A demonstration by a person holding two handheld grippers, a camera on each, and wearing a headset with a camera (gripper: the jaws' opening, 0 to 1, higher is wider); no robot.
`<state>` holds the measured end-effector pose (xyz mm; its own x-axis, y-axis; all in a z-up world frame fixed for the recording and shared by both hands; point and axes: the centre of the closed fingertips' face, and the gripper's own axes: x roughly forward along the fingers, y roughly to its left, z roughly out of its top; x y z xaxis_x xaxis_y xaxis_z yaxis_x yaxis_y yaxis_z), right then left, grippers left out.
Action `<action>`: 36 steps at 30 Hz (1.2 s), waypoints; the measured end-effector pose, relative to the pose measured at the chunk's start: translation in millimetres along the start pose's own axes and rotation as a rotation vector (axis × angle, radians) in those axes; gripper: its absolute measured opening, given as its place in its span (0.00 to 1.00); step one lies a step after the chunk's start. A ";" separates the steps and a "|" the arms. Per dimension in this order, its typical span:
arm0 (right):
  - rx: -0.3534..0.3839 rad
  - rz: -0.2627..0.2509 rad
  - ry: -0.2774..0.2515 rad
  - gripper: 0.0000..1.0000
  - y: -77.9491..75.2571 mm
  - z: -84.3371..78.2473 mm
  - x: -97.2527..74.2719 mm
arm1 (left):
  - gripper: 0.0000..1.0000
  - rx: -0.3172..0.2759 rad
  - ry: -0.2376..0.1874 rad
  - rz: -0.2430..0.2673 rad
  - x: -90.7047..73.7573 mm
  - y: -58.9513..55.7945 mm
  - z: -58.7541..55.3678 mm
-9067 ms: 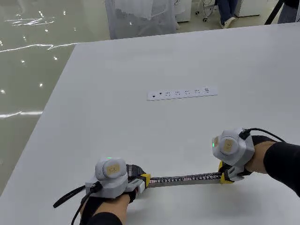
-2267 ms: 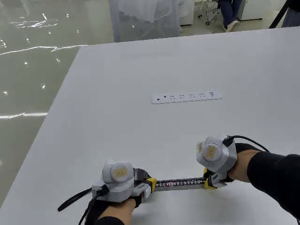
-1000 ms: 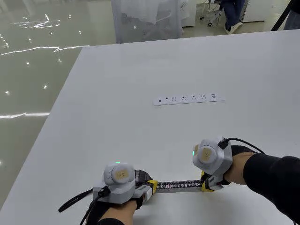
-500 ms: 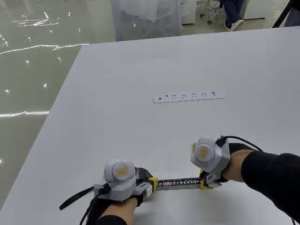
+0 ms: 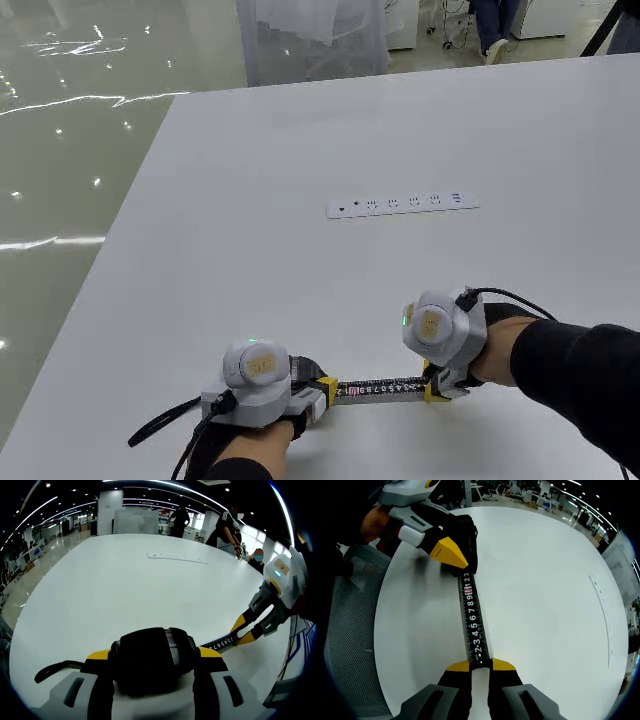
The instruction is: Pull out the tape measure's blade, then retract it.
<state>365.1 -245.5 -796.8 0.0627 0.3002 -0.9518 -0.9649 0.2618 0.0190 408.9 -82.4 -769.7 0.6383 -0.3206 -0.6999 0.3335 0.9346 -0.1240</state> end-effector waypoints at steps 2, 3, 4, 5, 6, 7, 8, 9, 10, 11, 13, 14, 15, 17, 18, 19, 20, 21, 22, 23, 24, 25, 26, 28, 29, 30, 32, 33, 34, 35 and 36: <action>-0.006 0.002 -0.002 0.05 0.1 0.7 0.2 | 0.59 0.001 0.001 0.000 0.0 0.1 0.0; -0.002 0.002 -0.002 0.05 0.1 0.9 0.3 | 0.59 0.001 0.001 0.000 0.0 0.1 0.0; 0.002 0.002 0.000 0.05 0.2 1.6 0.6 | 0.59 0.001 0.000 0.000 0.0 0.2 0.0; -0.002 0.001 0.001 0.05 0.6 2.1 0.8 | 0.59 0.001 0.000 0.000 0.1 0.4 0.0; -0.002 0.000 0.001 0.05 0.4 2.5 0.9 | 0.59 0.001 0.000 0.000 0.2 0.5 0.0; 0.002 0.000 0.001 0.05 0.4 2.6 1.0 | 0.59 0.001 0.000 0.000 0.3 0.5 0.0; 0.004 0.000 0.000 0.05 0.3 3.1 1.1 | 0.59 0.001 0.001 0.000 0.4 0.6 0.1; 0.001 0.001 0.001 0.05 0.5 3.5 1.3 | 0.59 0.001 0.001 0.000 0.5 0.6 0.1; 0.002 0.001 0.002 0.05 0.4 3.9 1.4 | 0.59 0.000 0.001 0.001 0.5 0.6 0.1; 0.005 0.001 0.002 0.05 0.4 4.2 1.5 | 0.59 0.000 0.000 0.001 0.3 0.5 0.0; 0.009 0.002 0.004 0.05 -0.3 4.9 2.0 | 0.59 0.000 -0.001 0.001 0.1 0.4 -0.1; 0.009 0.002 0.006 0.05 0.1 5.6 2.3 | 0.59 0.000 -0.001 0.001 0.0 0.4 -0.1; 0.009 0.003 0.009 0.05 0.3 5.7 2.3 | 0.59 0.000 0.000 0.002 -0.1 0.3 -0.2; 0.006 0.003 0.012 0.05 0.7 6.4 2.5 | 0.59 0.001 0.000 0.001 -0.1 0.5 -0.2; 0.005 0.003 0.013 0.05 0.7 6.6 2.5 | 0.59 0.001 0.000 0.001 -0.1 0.5 -0.2; 0.008 0.002 0.012 0.05 0.7 6.8 2.5 | 0.59 0.001 0.000 0.001 -0.2 0.5 -0.2; 0.007 0.003 0.011 0.05 0.6 7.1 2.6 | 0.59 0.001 0.000 0.001 -0.3 0.4 -0.2; 0.006 0.003 0.010 0.05 0.6 7.3 2.6 | 0.59 0.001 0.000 0.001 -0.1 0.5 -0.1; 0.007 0.002 0.008 0.05 0.5 7.7 2.7 | 0.59 0.001 0.000 0.001 -0.1 0.6 -0.1; 0.008 0.002 0.008 0.05 0.5 7.9 2.8 | 0.59 0.001 -0.001 0.001 0.0 0.6 0.1; 0.005 0.001 0.008 0.05 0.6 8.4 3.1 | 0.59 0.002 -0.002 0.001 0.0 0.7 0.2; 0.000 0.000 0.008 0.06 0.6 8.7 3.2 | 0.59 0.001 -0.001 0.001 0.0 0.7 0.2; -0.003 0.001 0.008 0.06 0.6 9.0 3.3 | 0.59 0.001 0.000 0.001 0.1 0.6 0.2; -0.005 0.002 0.008 0.06 0.6 9.5 3.4 | 0.59 0.001 0.000 0.001 0.0 0.5 0.2; -0.002 0.001 0.009 0.06 0.7 9.7 3.5 | 0.59 0.002 0.000 0.001 0.0 0.5 0.2; -0.005 0.001 0.009 0.06 0.7 9.9 3.6 | 0.59 0.002 0.000 0.001 0.1 0.5 0.2; -0.004 0.002 0.011 0.06 0.7 10.3 3.8 | 0.59 0.002 0.001 0.001 0.0 0.3 0.2; -0.003 0.002 0.011 0.06 0.7 10.5 3.9 | 0.59 0.002 0.001 0.001 0.1 0.2 0.2; -0.003 0.002 0.013 0.06 0.4 10.9 4.0 | 0.59 0.002 0.002 0.001 0.0 0.2 0.1; -0.002 0.002 0.012 0.06 0.3 11.1 4.1 | 0.59 0.002 0.002 0.001 0.0 0.1 0.1; -0.003 0.002 0.013 0.06 0.3 11.3 4.3 | 0.59 0.003 0.002 0.001 0.0 0.1 0.1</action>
<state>368.0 -233.7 -797.4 0.0580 0.2892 -0.9555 -0.9659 0.2583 0.0196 408.9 -82.3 -769.7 0.6374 -0.3199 -0.7010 0.3349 0.9343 -0.1219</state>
